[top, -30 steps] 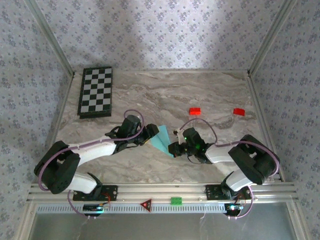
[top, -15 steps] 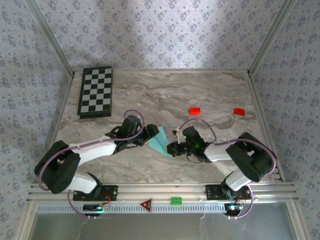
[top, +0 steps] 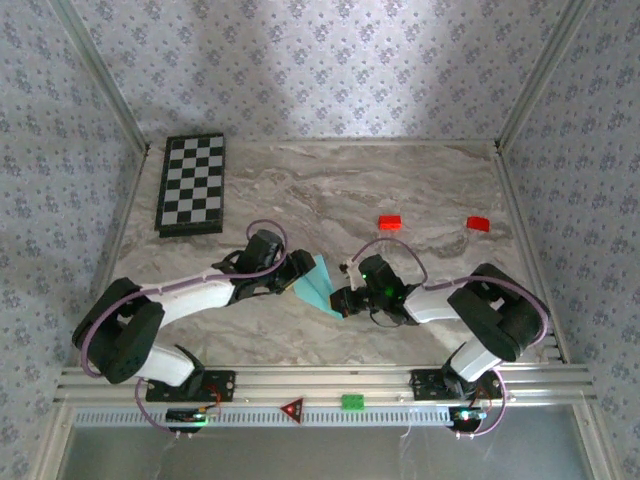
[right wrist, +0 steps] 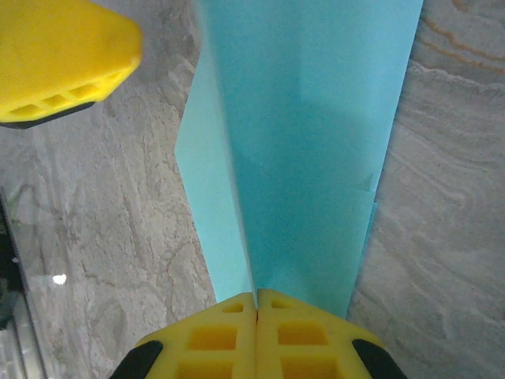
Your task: Fold a paper plane with a square sheet of paper (pick it up from the middle)
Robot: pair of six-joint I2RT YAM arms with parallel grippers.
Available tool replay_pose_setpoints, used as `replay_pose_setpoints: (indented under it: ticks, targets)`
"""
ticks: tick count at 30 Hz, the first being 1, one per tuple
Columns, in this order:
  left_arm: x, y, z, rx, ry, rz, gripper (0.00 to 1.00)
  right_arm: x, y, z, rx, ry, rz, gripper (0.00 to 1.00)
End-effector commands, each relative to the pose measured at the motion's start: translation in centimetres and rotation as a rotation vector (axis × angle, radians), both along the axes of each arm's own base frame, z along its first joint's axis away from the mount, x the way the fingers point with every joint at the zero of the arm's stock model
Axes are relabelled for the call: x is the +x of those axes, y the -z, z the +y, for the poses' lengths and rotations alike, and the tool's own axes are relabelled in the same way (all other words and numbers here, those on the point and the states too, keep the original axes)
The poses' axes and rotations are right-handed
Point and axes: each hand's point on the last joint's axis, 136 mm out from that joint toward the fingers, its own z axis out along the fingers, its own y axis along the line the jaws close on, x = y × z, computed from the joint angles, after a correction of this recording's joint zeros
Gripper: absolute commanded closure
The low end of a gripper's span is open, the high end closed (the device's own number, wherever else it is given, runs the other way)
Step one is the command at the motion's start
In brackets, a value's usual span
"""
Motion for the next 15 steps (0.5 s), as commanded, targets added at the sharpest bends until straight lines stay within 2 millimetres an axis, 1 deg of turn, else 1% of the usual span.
replay_pose_setpoints:
  ticks: [1, 2, 4, 7, 9, 10, 12, 13, 14, 15]
  targets:
    - [0.2, -0.6, 0.6, 0.006, -0.014, -0.023, 0.33, 0.1, -0.4, 0.5, 0.081, 0.034, 0.069, 1.00]
    - [0.1, -0.6, 0.6, 0.006, -0.013, -0.023, 0.36, 0.1, -0.5, 0.6, 0.095, 0.042, 0.081, 1.00]
    - [0.0, -0.4, 0.6, 0.002, -0.017, -0.022, 0.48, 0.1, -0.7, 0.9, 0.121, 0.047, 0.094, 1.00]
    - [-0.1, -0.1, 0.6, 0.005, -0.012, -0.016, 0.63, 0.2, -0.5, 0.7, 0.122, 0.070, 0.101, 1.00]
    - [-0.2, 0.0, 0.5, 0.002, -0.007, -0.013, 0.67, 0.2, -0.5, 0.5, 0.124, 0.080, 0.100, 1.00]
    - [-0.1, -0.2, 0.4, -0.004, 0.001, -0.022, 0.67, 0.3, -0.6, 0.4, 0.124, 0.082, 0.095, 1.00]
    - [0.1, -0.8, -0.2, -0.022, 0.026, -0.045, 0.58, 0.2, -0.7, 0.5, 0.106, 0.072, 0.076, 1.00]
    - [0.1, -0.9, -0.2, -0.018, 0.022, -0.044, 0.51, 0.1, -0.6, 0.6, 0.089, 0.060, 0.062, 1.00]
    - [0.3, -1.0, -0.1, -0.010, 0.010, -0.040, 0.39, 0.0, -0.6, 0.6, 0.068, 0.053, 0.045, 0.99]
    - [0.5, -0.9, 0.1, 0.000, -0.001, -0.033, 0.33, 0.1, -0.4, 0.6, 0.046, 0.051, 0.027, 0.98]
